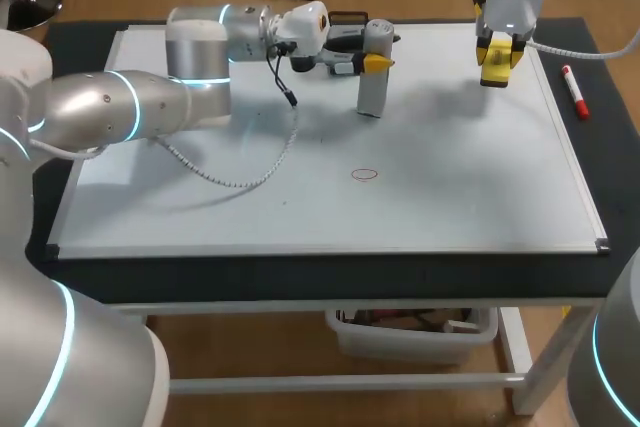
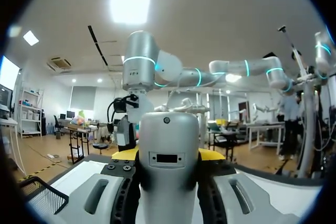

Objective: Pick up the inspection probe, press it on each red-marked spot on the whiteboard one by one, put down the probe, pick up the eraser, and wipe off all the red marks.

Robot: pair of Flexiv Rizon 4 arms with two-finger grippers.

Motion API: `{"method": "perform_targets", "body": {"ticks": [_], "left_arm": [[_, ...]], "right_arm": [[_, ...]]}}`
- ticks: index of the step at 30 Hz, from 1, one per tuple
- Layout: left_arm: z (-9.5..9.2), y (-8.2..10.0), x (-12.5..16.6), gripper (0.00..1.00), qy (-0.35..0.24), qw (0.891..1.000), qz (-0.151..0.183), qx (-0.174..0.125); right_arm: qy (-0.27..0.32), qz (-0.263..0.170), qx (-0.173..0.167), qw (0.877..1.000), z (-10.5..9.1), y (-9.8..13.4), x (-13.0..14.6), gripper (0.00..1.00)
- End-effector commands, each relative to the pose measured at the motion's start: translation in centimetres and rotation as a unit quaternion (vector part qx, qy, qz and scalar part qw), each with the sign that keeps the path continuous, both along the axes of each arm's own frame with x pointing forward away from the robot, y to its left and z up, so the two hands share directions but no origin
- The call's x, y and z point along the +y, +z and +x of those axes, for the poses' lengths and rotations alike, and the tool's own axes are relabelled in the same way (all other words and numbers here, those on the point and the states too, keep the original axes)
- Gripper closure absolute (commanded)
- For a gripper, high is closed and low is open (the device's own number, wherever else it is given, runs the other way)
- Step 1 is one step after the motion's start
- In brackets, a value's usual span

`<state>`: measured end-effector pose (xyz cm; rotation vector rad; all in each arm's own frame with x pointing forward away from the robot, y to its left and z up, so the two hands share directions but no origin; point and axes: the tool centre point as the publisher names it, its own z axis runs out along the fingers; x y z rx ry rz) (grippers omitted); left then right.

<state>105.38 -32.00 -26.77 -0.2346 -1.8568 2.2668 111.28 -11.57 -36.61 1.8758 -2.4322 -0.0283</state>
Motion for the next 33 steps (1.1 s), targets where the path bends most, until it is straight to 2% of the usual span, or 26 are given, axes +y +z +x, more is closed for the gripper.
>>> {"method": "perform_targets", "body": {"ticks": [1,33], "left_arm": [[0.82,-0.54,-0.06,1.0,-0.02,1.0,-0.004,-0.002],[1.06,-1.13,0.63,1.0,-0.014,1.0,0.01,-0.003]], "right_arm": [[0.001,-0.001,0.001,1.0,0.15,0.1,-0.07,1.0],[0.001,-0.001,0.001,1.0,0.15,0.1,-0.07,1.0]]}}
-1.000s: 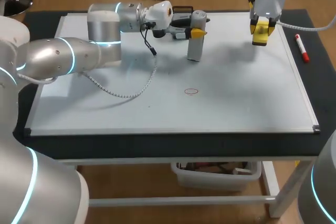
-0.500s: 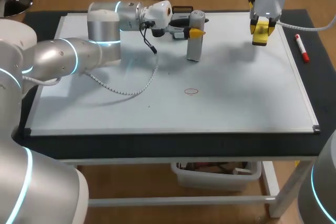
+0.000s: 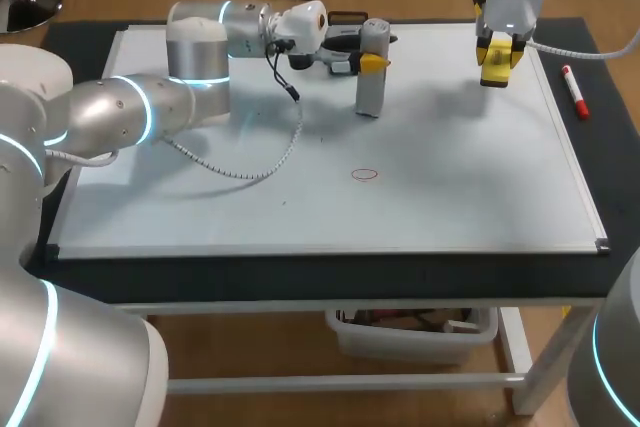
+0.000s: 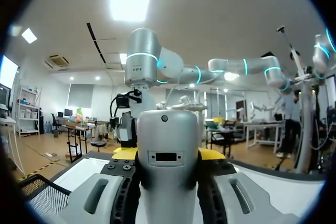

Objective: Pick up the inspection probe, press it on each red-marked spot on the whiteboard one by one, put down the probe, pick up the eraser, and wipe off all the red marks.

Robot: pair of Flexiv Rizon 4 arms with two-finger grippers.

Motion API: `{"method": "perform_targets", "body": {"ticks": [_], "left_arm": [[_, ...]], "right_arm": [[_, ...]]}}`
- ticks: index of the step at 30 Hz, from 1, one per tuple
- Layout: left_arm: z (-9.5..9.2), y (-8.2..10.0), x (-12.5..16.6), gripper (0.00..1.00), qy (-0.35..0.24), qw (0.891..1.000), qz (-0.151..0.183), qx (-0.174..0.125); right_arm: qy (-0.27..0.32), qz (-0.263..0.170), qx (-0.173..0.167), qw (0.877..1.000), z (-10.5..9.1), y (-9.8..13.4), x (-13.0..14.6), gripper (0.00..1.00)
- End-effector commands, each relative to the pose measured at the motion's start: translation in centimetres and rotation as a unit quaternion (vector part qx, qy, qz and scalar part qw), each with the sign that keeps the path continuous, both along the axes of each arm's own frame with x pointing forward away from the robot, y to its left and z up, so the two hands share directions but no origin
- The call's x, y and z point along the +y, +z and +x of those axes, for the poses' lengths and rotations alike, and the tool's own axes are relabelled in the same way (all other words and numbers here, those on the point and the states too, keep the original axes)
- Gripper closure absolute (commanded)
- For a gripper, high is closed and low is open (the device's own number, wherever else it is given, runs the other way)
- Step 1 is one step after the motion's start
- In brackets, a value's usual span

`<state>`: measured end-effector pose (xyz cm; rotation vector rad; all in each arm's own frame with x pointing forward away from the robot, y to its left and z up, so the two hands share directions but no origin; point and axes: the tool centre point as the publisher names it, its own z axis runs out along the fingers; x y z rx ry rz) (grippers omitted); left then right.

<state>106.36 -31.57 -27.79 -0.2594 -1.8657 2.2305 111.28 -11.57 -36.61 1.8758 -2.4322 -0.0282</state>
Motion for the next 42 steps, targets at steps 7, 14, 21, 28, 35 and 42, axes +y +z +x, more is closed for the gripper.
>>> {"method": "perform_targets", "body": {"ticks": [7,14,21,28,35,42], "left_arm": [[0.5,1.3,1.8,1.0,0.011,1.0,0.004,-0.014],[1.5,2.6,5.3,1.0,0.045,0.999,0.0,-0.024],[2.7,3.2,10.3,1.0,0.096,0.995,-0.002,-0.026],[3.3,4.0,15.8,1.0,0.158,0.987,-0.015,-0.031],[3.0,4.1,21.0,1.0,0.211,0.977,-0.023,-0.035],[2.2,4.0,25.0,1.0,0.246,0.968,-0.025,-0.035]], "right_arm": [[0.001,-0.001,0.001,1.0,0.1,0.1,-0.1,1.0],[0.001,-0.001,0.001,1.0,0.1,0.1,-0.1,1.0],[0.001,-0.001,0.001,1.0,0.1,0.1,-0.1,1.0],[0.001,-0.001,0.001,1.0,0.1,0.1,-0.1,1.0],[0.001,-0.001,0.001,1.0,0.1,0.1,-0.1,1.0],[0.001,-0.001,0.001,1.0,0.1,0.1,-0.1,1.0]]}}
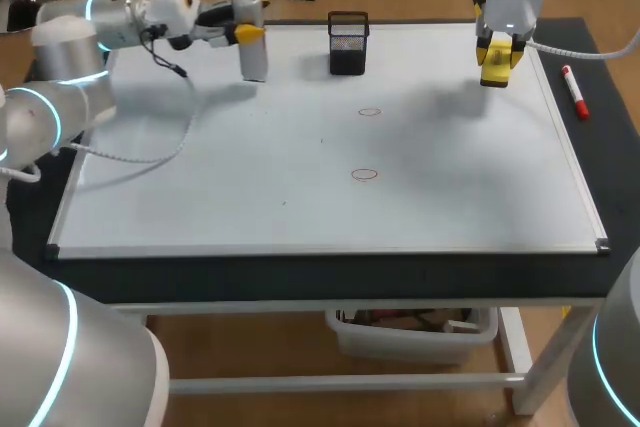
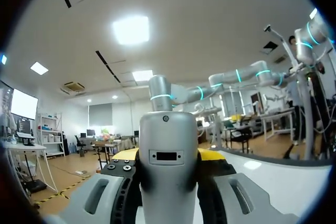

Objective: Pick up the inspection probe, press it on each red-marked spot on the whiteboard one by one, put down the probe, pick up the eraser, and wipe off all the red marks.

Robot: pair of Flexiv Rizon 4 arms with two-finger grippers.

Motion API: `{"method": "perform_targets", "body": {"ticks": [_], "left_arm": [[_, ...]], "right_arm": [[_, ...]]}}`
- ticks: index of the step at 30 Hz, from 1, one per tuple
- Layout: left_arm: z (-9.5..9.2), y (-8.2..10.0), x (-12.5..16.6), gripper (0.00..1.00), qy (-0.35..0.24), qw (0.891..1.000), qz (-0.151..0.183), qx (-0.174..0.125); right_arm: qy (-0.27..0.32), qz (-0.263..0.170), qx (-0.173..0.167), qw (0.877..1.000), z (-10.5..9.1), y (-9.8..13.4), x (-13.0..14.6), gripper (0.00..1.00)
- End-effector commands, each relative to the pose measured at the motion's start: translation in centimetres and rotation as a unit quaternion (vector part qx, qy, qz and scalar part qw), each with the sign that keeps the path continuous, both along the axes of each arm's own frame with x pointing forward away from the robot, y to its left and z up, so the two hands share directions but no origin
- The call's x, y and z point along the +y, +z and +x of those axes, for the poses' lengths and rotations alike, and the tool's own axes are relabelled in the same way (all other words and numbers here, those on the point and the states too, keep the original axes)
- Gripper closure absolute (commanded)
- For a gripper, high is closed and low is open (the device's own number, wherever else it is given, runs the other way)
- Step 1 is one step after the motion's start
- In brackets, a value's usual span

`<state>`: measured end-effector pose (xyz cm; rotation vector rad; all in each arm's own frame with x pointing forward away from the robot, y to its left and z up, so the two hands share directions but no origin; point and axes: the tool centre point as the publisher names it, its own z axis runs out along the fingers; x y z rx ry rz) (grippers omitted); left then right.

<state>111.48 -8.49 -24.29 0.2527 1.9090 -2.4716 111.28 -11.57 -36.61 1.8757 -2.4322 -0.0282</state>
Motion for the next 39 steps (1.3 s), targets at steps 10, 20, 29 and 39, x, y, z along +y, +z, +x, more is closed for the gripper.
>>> {"method": "perform_targets", "body": {"ticks": [10,20,29,39], "left_arm": [[-4.9,0.6,4.8,1.0,0.172,0.985,0.004,0.026],[-5.7,0.8,5.6,1.0,0.183,0.983,0.0,0.023],[-5.7,0.8,5.6,1.0,0.183,0.983,0.0,0.023],[-5.7,0.8,5.6,1.0,0.183,0.983,0.0,0.023]], "right_arm": [[0.001,-0.001,0.001,1.0,0.1,0.1,-0.1,1.0],[0.035,-0.022,0.014,0.999,-0.5,-1.0,2.1,1.0],[0.091,0.008,0.018,0.996,-2.9,-2.0,7.2,1.0],[0.165,0.022,0.026,0.986,-4.6,-3.1,15.2,1.0]]}}
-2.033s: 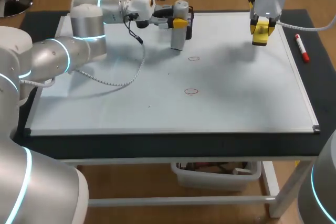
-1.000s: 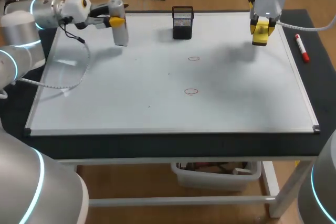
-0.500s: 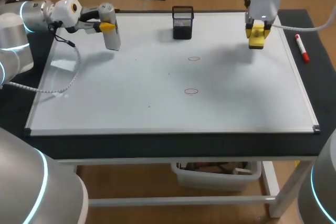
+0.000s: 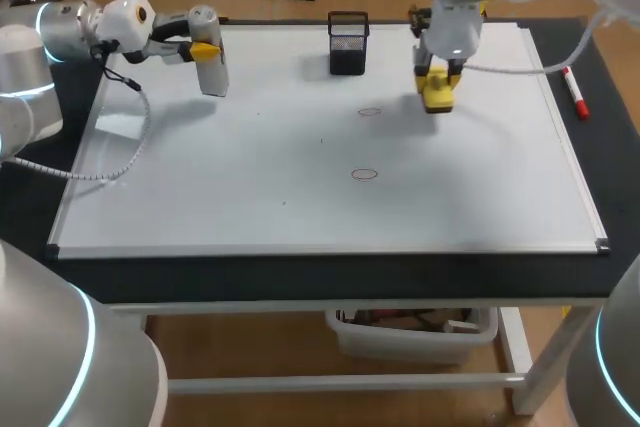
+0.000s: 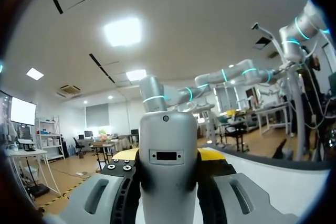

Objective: Pick up the inspection probe, press it on each red-marked spot on the whiteboard one by one, put down the probe, pick up the eraser, and wipe off all the red marks.

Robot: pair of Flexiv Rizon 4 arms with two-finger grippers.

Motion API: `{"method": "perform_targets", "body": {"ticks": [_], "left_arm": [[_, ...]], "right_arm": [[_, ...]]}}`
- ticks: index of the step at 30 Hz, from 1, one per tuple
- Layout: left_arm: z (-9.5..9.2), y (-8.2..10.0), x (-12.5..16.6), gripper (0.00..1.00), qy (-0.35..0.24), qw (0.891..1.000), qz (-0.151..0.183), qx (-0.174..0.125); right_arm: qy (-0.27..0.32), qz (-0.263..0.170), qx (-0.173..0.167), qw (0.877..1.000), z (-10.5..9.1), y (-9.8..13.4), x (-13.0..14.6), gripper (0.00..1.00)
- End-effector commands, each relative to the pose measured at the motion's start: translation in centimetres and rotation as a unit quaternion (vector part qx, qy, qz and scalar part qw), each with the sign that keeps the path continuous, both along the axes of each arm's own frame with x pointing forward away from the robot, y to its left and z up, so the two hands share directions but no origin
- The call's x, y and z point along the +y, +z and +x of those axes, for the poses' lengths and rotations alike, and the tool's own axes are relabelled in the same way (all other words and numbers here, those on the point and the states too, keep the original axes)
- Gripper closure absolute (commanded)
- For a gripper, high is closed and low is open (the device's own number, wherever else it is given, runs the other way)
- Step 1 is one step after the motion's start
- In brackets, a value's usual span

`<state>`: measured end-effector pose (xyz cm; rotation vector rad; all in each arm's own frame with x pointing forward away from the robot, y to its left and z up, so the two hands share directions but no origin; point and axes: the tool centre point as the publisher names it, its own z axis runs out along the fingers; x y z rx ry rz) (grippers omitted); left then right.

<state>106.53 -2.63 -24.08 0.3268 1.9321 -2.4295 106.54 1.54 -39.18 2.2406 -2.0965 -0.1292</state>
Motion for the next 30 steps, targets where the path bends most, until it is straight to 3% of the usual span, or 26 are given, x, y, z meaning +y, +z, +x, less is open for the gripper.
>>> {"method": "perform_targets", "body": {"ticks": [1,14,30], "left_arm": [[-0.7,0.6,-0.2,1.0,0.193,0.98,-0.018,0.043],[-0.7,0.6,-0.2,1.0,0.193,0.98,-0.018,0.043],[-0.7,0.6,-0.2,1.0,0.193,0.98,-0.018,0.043]], "right_arm": [[0.011,-0.007,0.003,1.0,0.1,-0.7,2.8,1.0],[0.051,0.014,0.019,0.998,0.6,-1.5,9.5,1.0],[0.042,-0.002,0.021,0.999,0.7,-2.8,12.3,1.0]]}}
